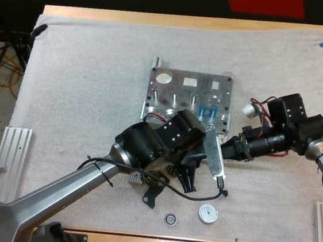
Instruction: Load cells from left to right
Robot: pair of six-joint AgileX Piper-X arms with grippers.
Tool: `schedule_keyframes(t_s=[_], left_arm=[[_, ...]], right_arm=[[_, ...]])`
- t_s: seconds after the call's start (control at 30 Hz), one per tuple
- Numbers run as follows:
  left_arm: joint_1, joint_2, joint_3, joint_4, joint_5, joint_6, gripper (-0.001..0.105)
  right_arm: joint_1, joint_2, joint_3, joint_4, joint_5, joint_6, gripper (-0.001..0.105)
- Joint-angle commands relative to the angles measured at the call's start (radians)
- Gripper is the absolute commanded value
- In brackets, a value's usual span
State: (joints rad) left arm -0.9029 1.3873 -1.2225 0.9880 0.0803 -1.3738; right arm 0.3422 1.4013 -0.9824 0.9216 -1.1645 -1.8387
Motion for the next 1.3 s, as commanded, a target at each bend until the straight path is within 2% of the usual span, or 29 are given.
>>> schedule_keyframes(t_s=[0.0, 0.27, 0.37, 0.43, 0.57, 0.67, 0.8, 0.83, 0.93, 1.17, 1.27], left_arm=[[-0.001, -0.008, -0.002, -0.014, 0.006, 0.002, 0.0], [-0.001, -0.008, -0.002, -0.014, 0.006, 0.002, 0.0], [-0.001, -0.008, -0.002, -0.014, 0.006, 0.002, 0.0], [-0.001, -0.008, -0.002, -0.014, 0.006, 0.002, 0.0], [-0.001, -0.008, -0.002, -0.014, 0.006, 0.005, 0.006], [-0.001, -0.008, -0.002, -0.014, 0.006, 0.005, 0.022], [-0.001, -0.008, -0.002, -0.014, 0.006, 0.002, 0.054], [-0.001, -0.008, -0.002, -0.011, 0.006, 0.003, 0.061], [-0.001, -0.008, -0.002, 0.012, -0.003, -0.01, 0.069], [-0.001, -0.052, -0.002, 0.058, -0.038, -0.019, 0.069], [-0.001, -0.1, -0.002, 0.056, -0.056, -0.026, 0.069]], right_arm=[[0.001, -0.005, -0.001, -0.006, -0.032, -0.015, 0.029], [0.001, -0.005, -0.001, -0.006, -0.029, -0.015, 0.029], [0.001, -0.005, -0.001, -0.006, -0.024, -0.015, 0.018], [0.001, -0.005, -0.001, -0.006, -0.024, -0.015, 0.002], [0.001, -0.005, -0.001, -0.008, -0.018, -0.015, 0.0], [0.001, -0.005, -0.001, -0.01, -0.018, -0.015, 0.0], [0.001, -0.005, -0.001, -0.01, -0.014, -0.015, 0.0], [0.001, -0.005, -0.001, -0.01, 0.006, -0.012, 0.0], [0.001, -0.012, -0.001, -0.01, 0.085, -0.012, 0.0], [0.001, -0.012, -0.053, 0.042, 0.252, -0.009, 0.0], [0.001, -0.012, -0.105, 0.086, 0.409, -0.012, 0.0]])
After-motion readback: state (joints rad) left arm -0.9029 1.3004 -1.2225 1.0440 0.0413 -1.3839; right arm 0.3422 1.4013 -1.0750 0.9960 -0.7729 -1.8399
